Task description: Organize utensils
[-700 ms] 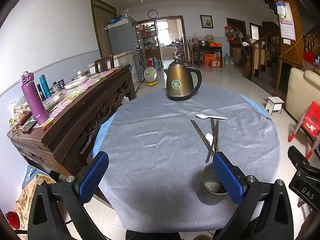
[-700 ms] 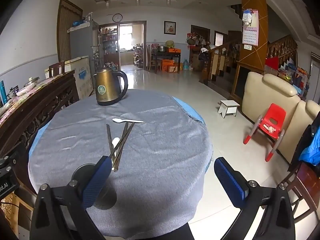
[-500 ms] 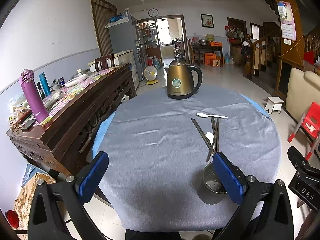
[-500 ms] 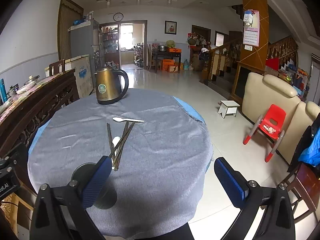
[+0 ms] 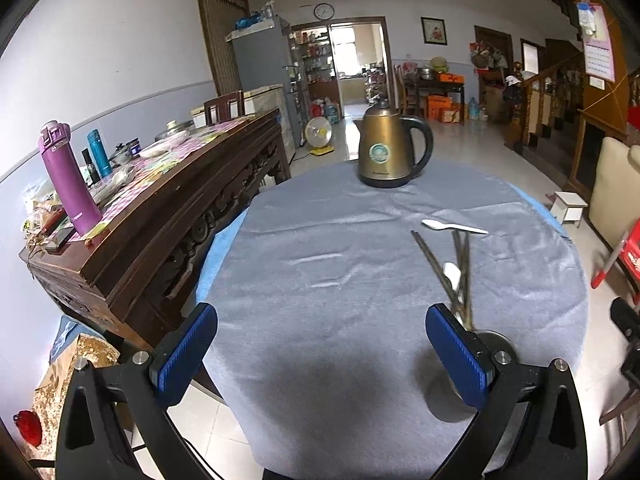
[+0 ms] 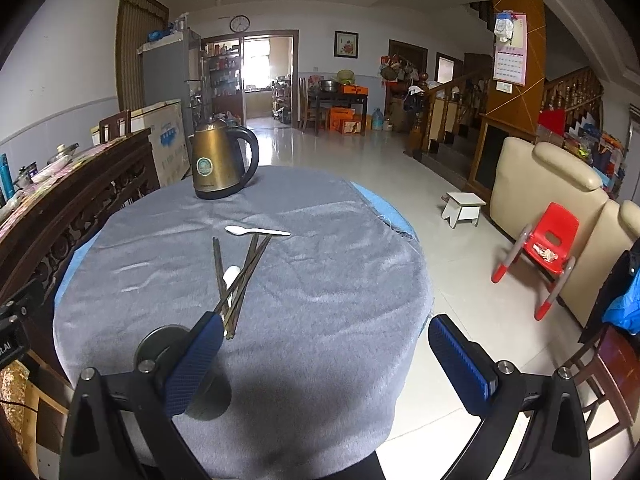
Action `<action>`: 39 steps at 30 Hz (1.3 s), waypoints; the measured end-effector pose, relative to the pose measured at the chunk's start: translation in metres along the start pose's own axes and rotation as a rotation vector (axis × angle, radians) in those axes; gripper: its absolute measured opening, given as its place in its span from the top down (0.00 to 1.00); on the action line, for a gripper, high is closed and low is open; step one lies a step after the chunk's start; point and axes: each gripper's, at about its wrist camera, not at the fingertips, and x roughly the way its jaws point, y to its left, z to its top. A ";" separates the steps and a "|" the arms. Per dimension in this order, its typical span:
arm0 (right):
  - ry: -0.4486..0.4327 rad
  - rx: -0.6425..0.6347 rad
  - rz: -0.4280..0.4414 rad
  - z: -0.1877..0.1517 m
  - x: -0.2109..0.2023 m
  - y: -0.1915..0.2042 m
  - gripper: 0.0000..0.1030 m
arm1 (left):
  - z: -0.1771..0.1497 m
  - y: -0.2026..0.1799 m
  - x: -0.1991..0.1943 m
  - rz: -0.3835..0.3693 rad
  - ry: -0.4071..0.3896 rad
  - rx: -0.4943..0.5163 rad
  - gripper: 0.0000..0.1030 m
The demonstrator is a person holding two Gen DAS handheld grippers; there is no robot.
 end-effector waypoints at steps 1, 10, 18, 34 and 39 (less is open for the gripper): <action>0.010 -0.001 0.011 0.003 0.005 0.000 0.00 | 0.002 0.002 0.006 0.007 0.000 -0.004 0.00; 0.037 -0.100 0.174 0.056 0.091 0.020 0.00 | 0.020 0.008 0.106 -0.044 0.190 -0.013 0.00; 0.284 -0.231 0.312 0.094 0.267 0.074 0.00 | 0.017 0.006 0.173 -0.119 0.331 -0.031 0.00; 0.524 -0.420 0.388 0.102 0.425 0.156 0.40 | 0.043 -0.025 0.256 -0.340 0.411 -0.019 0.53; 0.531 -0.283 0.380 0.116 0.423 0.124 0.94 | 0.051 -0.057 0.283 -0.410 0.447 -0.025 0.60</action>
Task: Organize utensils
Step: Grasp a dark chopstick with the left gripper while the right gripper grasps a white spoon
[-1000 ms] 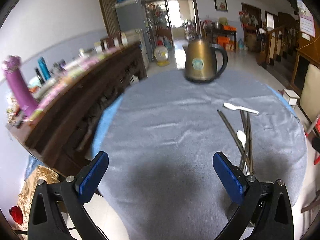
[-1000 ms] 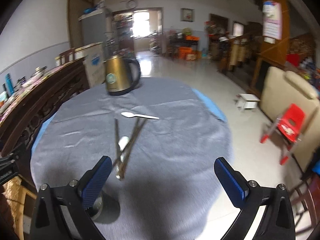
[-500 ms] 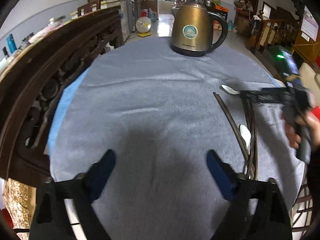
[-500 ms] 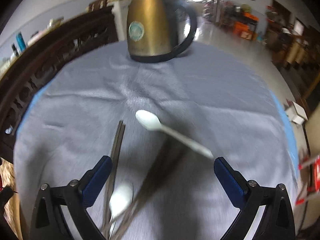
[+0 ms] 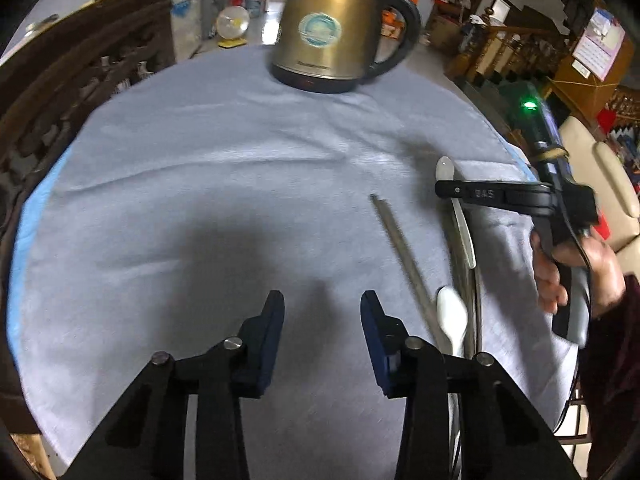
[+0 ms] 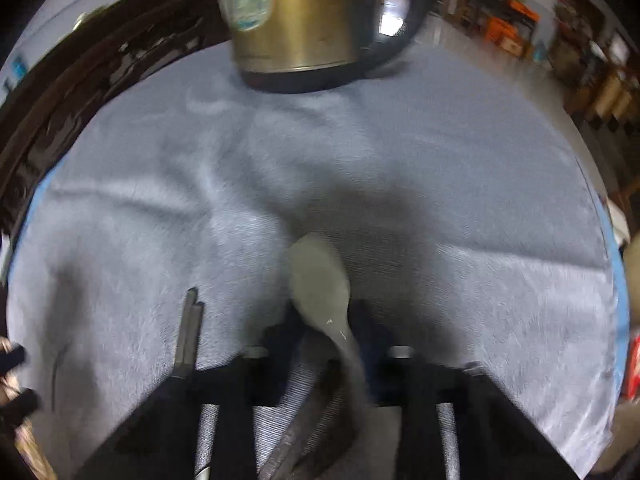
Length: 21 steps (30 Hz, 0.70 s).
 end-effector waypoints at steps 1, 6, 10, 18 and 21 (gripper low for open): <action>-0.014 0.031 0.016 -0.003 -0.007 -0.008 0.94 | 0.004 -0.004 0.005 -0.002 0.004 0.002 0.60; -0.098 0.130 0.102 -0.034 -0.051 -0.038 0.94 | 0.024 -0.027 0.035 0.004 0.025 0.011 0.60; -0.164 0.174 0.151 -0.063 -0.078 -0.050 0.94 | 0.040 -0.040 0.062 -0.010 0.052 0.008 0.60; -0.260 0.280 0.236 -0.124 -0.103 -0.069 0.94 | 0.048 -0.055 0.083 0.059 0.085 0.039 0.63; -0.271 0.302 0.259 -0.145 -0.111 -0.074 0.94 | 0.045 -0.050 0.068 -0.021 0.091 0.001 0.63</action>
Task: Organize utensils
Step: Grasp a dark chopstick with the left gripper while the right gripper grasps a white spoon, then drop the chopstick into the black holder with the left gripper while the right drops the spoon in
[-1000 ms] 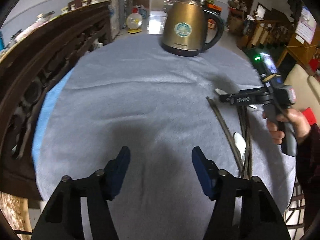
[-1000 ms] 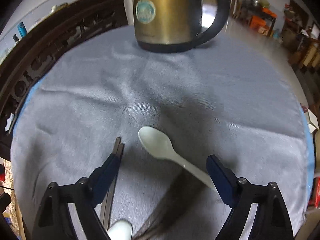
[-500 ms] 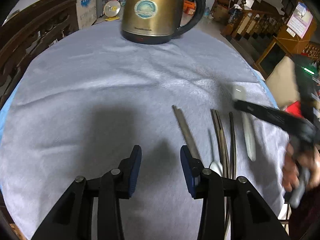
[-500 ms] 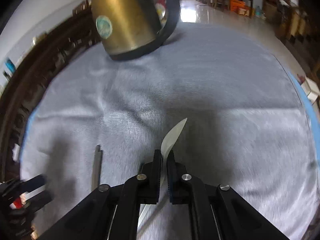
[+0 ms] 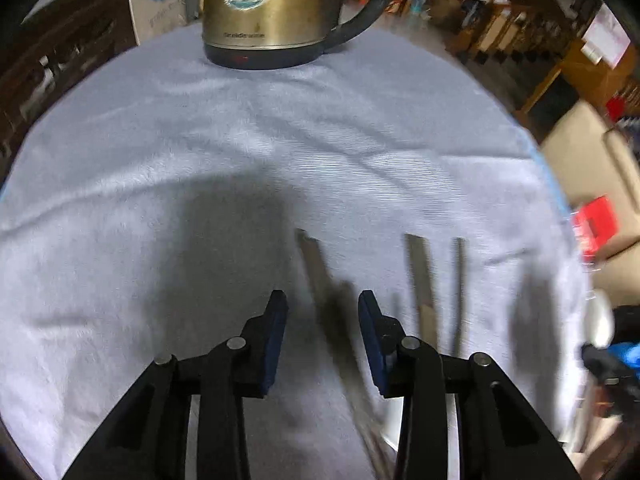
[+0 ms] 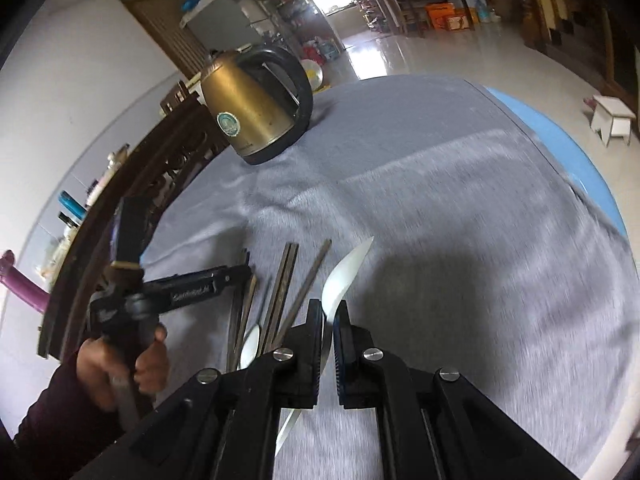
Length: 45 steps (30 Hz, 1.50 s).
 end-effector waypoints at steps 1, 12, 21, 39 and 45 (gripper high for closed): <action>-0.006 0.004 0.005 -0.004 -0.003 -0.001 0.94 | -0.001 0.000 -0.006 -0.016 -0.005 0.001 0.62; -0.045 0.036 0.039 -0.025 -0.021 -0.005 0.94 | -0.018 -0.042 0.005 -0.092 0.113 0.060 0.65; -0.084 0.039 0.031 -0.039 -0.049 0.004 0.94 | -0.018 -0.037 -0.018 -0.113 0.005 0.080 0.94; -0.461 -0.142 0.032 -0.103 -0.127 0.132 0.94 | -0.088 -0.020 -0.271 -0.173 -0.574 0.054 0.95; -0.532 -0.261 -0.058 -0.138 -0.118 0.167 0.94 | -0.121 -0.018 -0.328 -0.175 -0.674 0.094 0.95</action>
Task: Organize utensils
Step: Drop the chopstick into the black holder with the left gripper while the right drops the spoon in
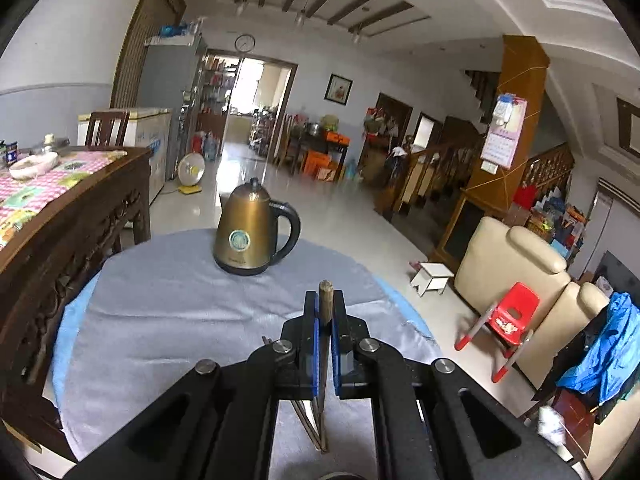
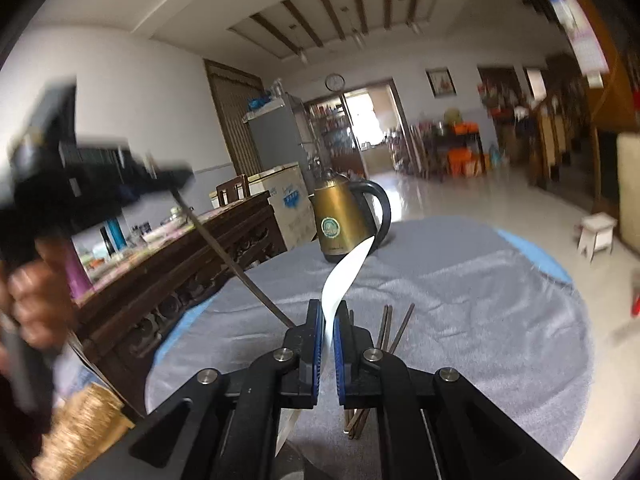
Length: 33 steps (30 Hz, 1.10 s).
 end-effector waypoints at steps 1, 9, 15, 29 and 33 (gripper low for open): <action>0.005 -0.007 0.001 -0.002 0.001 0.003 0.94 | -0.001 -0.003 -0.005 -0.006 -0.005 0.010 0.95; -0.027 -0.034 0.012 -0.010 -0.010 0.016 0.94 | -0.003 -0.024 -0.062 -0.025 -0.014 0.096 0.95; -0.046 -0.071 -0.025 -0.024 -0.010 0.020 0.94 | -0.018 -0.034 -0.074 -0.056 0.050 0.124 0.95; 0.020 -0.154 0.005 -0.057 -0.006 0.018 0.94 | -0.099 -0.027 -0.006 0.071 0.346 0.130 0.95; 0.049 -0.144 0.036 -0.064 -0.011 0.014 0.94 | -0.111 -0.026 -0.010 0.161 0.333 0.164 0.63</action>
